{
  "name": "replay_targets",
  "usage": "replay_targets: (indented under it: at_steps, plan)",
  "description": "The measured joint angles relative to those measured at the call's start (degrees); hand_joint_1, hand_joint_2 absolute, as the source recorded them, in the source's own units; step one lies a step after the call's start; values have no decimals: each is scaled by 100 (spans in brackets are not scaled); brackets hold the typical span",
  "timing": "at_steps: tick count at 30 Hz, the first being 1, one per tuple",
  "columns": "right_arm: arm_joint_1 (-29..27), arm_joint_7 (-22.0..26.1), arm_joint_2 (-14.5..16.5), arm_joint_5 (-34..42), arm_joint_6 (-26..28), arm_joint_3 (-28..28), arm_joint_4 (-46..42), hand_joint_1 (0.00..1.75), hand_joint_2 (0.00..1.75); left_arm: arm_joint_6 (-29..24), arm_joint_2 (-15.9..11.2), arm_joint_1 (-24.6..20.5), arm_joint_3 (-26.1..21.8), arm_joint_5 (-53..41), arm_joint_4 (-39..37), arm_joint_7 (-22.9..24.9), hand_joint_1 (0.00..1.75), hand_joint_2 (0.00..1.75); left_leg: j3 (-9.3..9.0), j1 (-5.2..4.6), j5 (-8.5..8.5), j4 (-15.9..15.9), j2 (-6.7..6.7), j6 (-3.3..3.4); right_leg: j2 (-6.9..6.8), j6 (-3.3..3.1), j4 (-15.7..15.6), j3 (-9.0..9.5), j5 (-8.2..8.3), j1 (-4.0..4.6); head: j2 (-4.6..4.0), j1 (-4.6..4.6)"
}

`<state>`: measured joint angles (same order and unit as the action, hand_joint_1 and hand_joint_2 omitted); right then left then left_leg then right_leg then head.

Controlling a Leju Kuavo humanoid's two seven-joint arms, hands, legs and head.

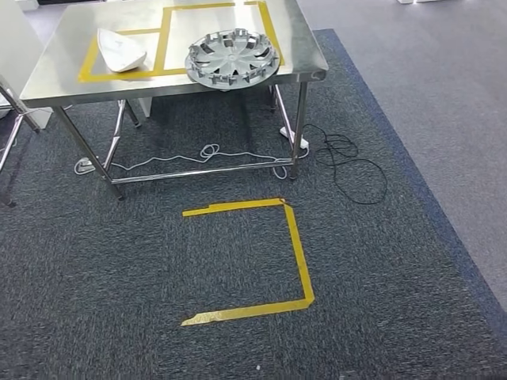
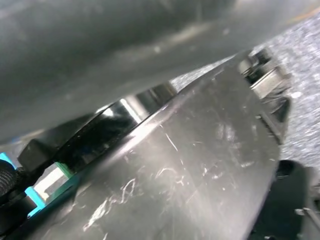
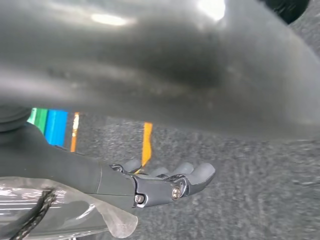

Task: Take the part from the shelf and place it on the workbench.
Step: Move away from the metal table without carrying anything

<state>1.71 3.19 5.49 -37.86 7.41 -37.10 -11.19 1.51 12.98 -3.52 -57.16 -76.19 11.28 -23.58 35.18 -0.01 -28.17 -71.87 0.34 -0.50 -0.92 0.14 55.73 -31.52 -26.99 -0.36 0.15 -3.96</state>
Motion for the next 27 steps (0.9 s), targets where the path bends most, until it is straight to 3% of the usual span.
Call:
replay_targets:
  at_steps: [1,3,4,5,7,9,11,12,13,14,16,18,21,22,27]
  plan:
    - [-1,1,6,-3,13,-12,0,0,0,-33,-2,-1,-1,10,0,2,0,0,-337,-12,31,411,-3,46,1,18,34,-88,55,10,0,-1]
    - [0,2,19,9,39,-45,0,0,0,-95,-2,-10,-4,22,0,9,0,0,-958,-36,-205,1323,-7,139,-3,68,76,-192,154,24,0,-3]
    - [3,3,26,28,45,-63,0,0,0,-118,-2,-19,-7,27,0,12,0,0,-1114,-51,-324,1601,-8,172,-10,104,83,-221,203,24,0,-7]
    - [5,4,27,55,50,-87,0,0,0,-135,4,-22,-11,31,0,14,0,0,-1140,-52,-358,1729,-7,203,-17,143,82,-244,250,21,0,-7]
    - [4,7,28,110,66,-147,0,0,0,-169,13,-18,-24,37,0,17,0,0,-1059,-42,-282,1761,8,274,4,211,185,-345,192,6,0,-13]
    - [-6,8,29,135,84,-199,0,0,0,-181,20,-9,-32,42,0,19,0,0,-951,-32,-173,1771,25,336,52,254,705,-572,-187,-7,0,-27]
    - [-17,14,31,155,90,-233,0,0,0,-180,27,-5,-34,44,0,20,0,0,-818,-47,-78,1750,35,355,74,288,1481,-834,-619,-16,0,-35]
    - [-22,25,32,177,86,-252,0,0,0,-179,28,-2,-35,44,0,20,0,0,-753,-53,-40,1730,39,351,75,300,1707,-872,-715,-19,0,-33]
    - [-26,38,33,207,76,-278,0,0,0,-180,28,2,-36,44,0,21,0,0,-695,-57,-11,1703,42,344,74,306,1709,-791,-706,-21,0,-34]
    - [-29,51,33,244,61,-310,0,0,0,-181,29,4,-37,45,0,26,0,0,-647,-57,9,1672,43,334,73,306,1468,-587,-602,-24,0,-34]
    - [-21,68,33,305,26,-371,0,0,0,-188,35,3,-38,50,0,45,0,0,-570,-65,26,1595,44,305,70,290,613,-11,-366,-26,0,-39]
    - [-6,84,40,337,8,-421,0,0,0,-193,38,-2,-39,57,0,62,0,0,-508,-93,25,1519,45,291,73,248,72,310,-289,-26,0,-32]
    - [-13,92,62,396,-4,-493,0,0,0,-194,32,-5,-49,62,0,77,0,0,-464,-116,41,1487,43,369,65,215,1,300,-277,-17,0,-26]
    - [-14,92,64,430,-11,-522,0,0,0,-195,31,-6,-61,65,0,85,0,0,-463,-112,59,1499,42,367,61,203,2,284,-271,-9,0,-26]
    - [0,110,79,629,-95,-708,0,0,0,-197,26,-5,-127,76,0,111,0,0,-455,-96,128,1547,39,255,55,147,11,247,-239,6,0,-27]
